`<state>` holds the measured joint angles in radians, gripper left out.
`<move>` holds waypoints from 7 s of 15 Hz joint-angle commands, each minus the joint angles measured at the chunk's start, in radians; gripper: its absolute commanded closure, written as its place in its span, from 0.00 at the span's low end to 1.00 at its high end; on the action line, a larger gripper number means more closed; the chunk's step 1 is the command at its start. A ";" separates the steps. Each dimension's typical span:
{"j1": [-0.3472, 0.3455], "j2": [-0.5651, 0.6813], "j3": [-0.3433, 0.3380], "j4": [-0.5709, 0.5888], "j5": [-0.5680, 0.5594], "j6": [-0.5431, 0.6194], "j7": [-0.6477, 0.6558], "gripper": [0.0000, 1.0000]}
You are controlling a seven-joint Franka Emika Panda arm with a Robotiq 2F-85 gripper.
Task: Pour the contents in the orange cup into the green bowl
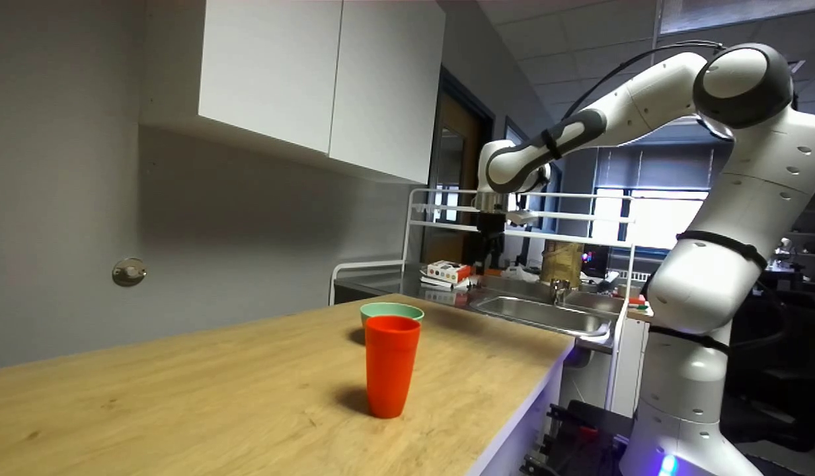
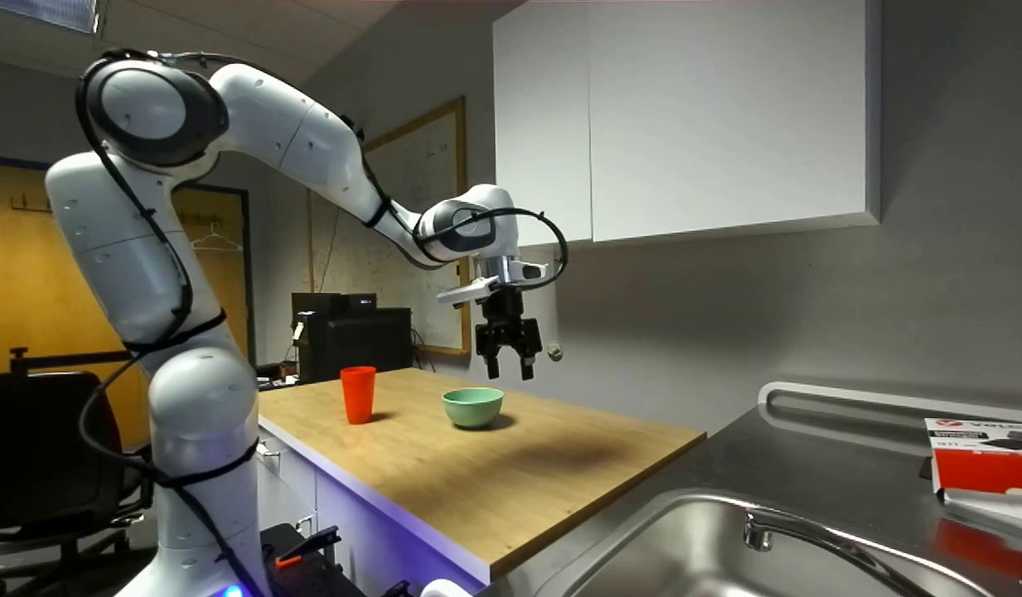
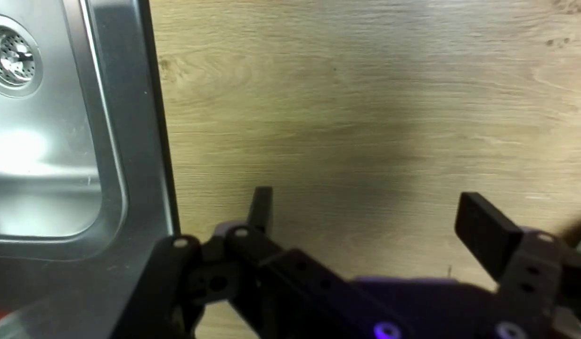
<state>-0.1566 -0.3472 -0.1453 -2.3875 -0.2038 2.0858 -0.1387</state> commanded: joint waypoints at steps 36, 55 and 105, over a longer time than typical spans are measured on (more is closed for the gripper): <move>0.540 0.211 0.541 0.258 0.162 -0.167 0.197 0.00; 0.539 0.449 0.518 0.382 0.147 -0.219 0.159 0.57; 0.151 0.365 0.070 0.400 1.055 -0.268 -1.177 0.99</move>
<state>0.0253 -0.0313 -0.0716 -2.0138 0.7949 1.8702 -1.2623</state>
